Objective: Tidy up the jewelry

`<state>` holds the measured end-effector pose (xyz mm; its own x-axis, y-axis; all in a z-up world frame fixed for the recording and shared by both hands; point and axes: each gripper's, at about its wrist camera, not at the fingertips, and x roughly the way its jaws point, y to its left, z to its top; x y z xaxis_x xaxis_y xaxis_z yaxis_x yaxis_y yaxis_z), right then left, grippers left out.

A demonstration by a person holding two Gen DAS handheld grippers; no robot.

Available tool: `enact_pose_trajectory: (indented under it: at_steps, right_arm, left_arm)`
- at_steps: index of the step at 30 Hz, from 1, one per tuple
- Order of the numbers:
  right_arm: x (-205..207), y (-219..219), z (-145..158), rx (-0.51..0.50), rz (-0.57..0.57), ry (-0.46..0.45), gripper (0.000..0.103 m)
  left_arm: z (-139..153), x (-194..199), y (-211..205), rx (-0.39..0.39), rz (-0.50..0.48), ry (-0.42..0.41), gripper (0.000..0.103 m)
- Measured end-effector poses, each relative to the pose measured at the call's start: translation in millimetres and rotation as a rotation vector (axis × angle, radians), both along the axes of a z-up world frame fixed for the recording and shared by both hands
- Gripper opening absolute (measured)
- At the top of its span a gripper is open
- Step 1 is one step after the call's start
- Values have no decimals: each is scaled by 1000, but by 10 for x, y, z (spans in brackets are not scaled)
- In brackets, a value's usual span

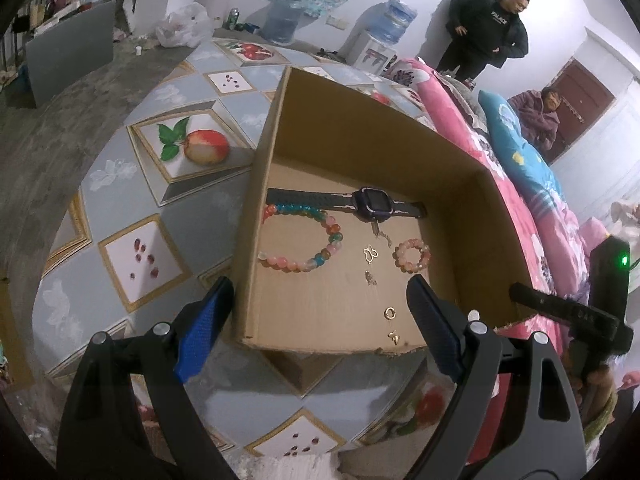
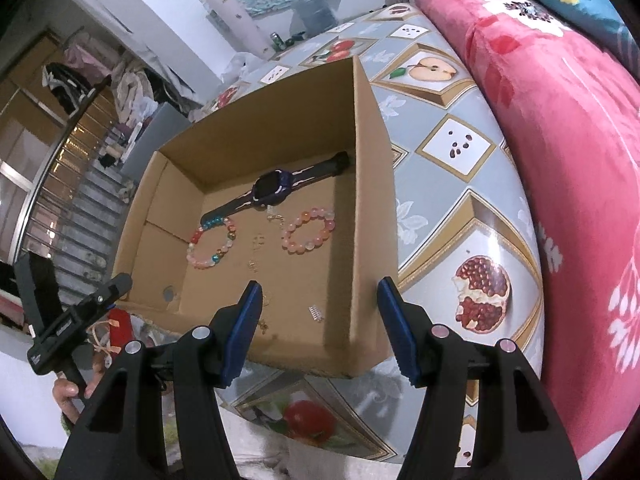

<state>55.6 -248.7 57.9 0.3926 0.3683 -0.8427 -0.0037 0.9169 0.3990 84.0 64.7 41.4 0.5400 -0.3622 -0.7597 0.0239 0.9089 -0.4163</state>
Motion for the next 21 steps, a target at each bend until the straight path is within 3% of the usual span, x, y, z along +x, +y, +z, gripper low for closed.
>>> enact_pose_trajectory:
  at_steps: [6, 9, 11, 15, 21]
  right_arm:
    - [-87, 69, 16, -51, 6, -37, 59]
    - [-185, 61, 72, -64, -3, -70, 60]
    - [-289, 55, 134, -104, -20, -106, 68]
    - [-552, 65, 270, -177, -50, -176, 72]
    - [-871, 159, 410, -273, -74, -266, 86]
  left_arm:
    - [51, -119, 5, 24, 9, -53, 85]
    - [181, -238, 20, 90, 55, -122, 87]
    - [254, -319, 31, 131, 79, -158, 90]
    - [397, -502, 28, 193, 116, -206, 93]
    - [454, -691, -96, 246, 127, -216, 94]
